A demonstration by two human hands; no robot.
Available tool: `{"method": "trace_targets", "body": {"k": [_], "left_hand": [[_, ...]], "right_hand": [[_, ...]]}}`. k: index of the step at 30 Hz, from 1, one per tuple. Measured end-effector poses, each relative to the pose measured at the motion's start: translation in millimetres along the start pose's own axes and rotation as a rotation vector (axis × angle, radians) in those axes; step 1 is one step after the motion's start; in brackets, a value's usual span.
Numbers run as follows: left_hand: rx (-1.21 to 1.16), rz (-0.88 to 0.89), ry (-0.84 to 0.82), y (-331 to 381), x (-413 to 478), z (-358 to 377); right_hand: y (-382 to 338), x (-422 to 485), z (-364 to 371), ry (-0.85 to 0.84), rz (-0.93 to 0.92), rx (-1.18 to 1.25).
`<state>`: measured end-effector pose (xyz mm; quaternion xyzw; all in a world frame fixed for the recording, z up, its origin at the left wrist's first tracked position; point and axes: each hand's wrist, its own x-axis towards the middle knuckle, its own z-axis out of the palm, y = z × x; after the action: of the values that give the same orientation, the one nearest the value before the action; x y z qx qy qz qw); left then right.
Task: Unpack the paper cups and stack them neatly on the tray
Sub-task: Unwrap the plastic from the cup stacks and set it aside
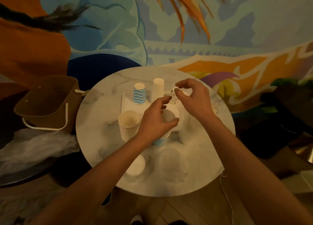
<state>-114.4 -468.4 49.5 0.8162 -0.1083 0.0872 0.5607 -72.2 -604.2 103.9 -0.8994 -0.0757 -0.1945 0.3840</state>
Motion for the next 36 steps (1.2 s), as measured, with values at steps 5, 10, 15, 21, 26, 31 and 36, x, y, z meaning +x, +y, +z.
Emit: {"method": "trace_targets", "body": {"k": [5, 10, 15, 21, 26, 31, 36], "left_hand": [[-0.046, -0.053, -0.094, 6, 6, 48], [-0.017, -0.101, -0.064, 14, 6, 97], [0.086, -0.14, 0.048, 7, -2, 134], [0.022, -0.248, 0.185, -2, 3, 158], [0.032, -0.364, 0.27, -10, 5, 170], [0.115, -0.49, 0.308, -14, 5, 178], [0.144, -0.44, 0.343, -13, 6, 177]], "right_hand": [[39, 6, -21, -0.003, 0.073, -0.013], [78, 10, -38, -0.064, 0.146, 0.002], [105, 7, -50, -0.2, 0.268, 0.219], [122, -13, -50, -0.457, 0.239, 0.32], [140, -26, -46, -0.416, 0.164, 0.497], [150, -33, -46, -0.296, 0.113, 0.57], [149, -24, -48, -0.21, 0.163, 0.703]]}}
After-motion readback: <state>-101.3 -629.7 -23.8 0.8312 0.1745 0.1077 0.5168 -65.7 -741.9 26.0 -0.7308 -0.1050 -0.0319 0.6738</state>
